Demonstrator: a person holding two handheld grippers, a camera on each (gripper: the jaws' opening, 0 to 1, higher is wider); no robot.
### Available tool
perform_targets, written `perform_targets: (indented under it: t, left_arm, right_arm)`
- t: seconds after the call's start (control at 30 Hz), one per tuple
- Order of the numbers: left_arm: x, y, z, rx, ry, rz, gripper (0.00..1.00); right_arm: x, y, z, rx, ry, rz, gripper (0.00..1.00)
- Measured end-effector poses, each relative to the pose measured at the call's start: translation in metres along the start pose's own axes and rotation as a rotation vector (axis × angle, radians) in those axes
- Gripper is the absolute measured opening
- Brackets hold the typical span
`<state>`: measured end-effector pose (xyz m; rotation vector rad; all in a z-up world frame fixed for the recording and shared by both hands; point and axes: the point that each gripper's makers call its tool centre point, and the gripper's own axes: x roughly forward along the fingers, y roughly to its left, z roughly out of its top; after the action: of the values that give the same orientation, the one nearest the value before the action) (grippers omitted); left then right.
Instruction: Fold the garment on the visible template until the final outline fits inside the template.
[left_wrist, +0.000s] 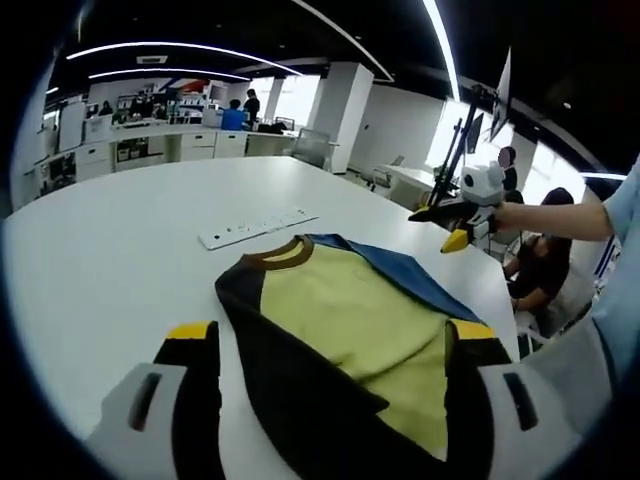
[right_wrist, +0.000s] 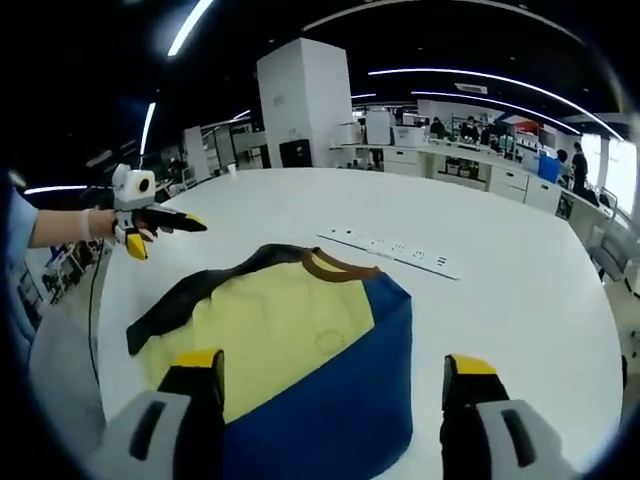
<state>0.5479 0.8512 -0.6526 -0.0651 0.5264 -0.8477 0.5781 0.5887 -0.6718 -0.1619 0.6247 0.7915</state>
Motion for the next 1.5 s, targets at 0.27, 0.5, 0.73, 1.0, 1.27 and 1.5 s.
perform_targets:
  t: [0.27, 0.5, 0.73, 1.0, 1.27, 1.5]
  left_arm:
    - [-0.027, -0.015, -0.017, -0.005, -0.007, 0.013, 0.88]
    - [-0.046, -0.024, -0.025, -0.007, -0.014, 0.017, 0.86]
    - [-0.054, -0.034, -0.032, -0.022, -0.032, 0.019, 0.85]
    - [-0.059, -0.047, -0.055, -0.018, -0.001, -0.004, 0.83]
    - [-0.064, -0.050, -0.060, -0.030, -0.002, -0.011, 0.83]
    - [-0.066, -0.052, -0.060, -0.034, -0.013, -0.014, 0.82]
  right_arm:
    - [-0.016, 0.017, -0.011, 0.006, -0.005, -0.002, 0.89]
    - [-0.029, 0.030, -0.020, 0.005, -0.009, -0.005, 0.88]
    - [-0.041, 0.040, -0.033, 0.006, -0.013, -0.021, 0.87]
    - [-0.047, 0.056, -0.052, 0.053, -0.015, -0.027, 0.86]
    - [-0.054, 0.061, -0.060, 0.053, -0.001, -0.043, 0.86]
    - [-0.058, 0.086, -0.068, 0.000, 0.016, -0.031, 0.85]
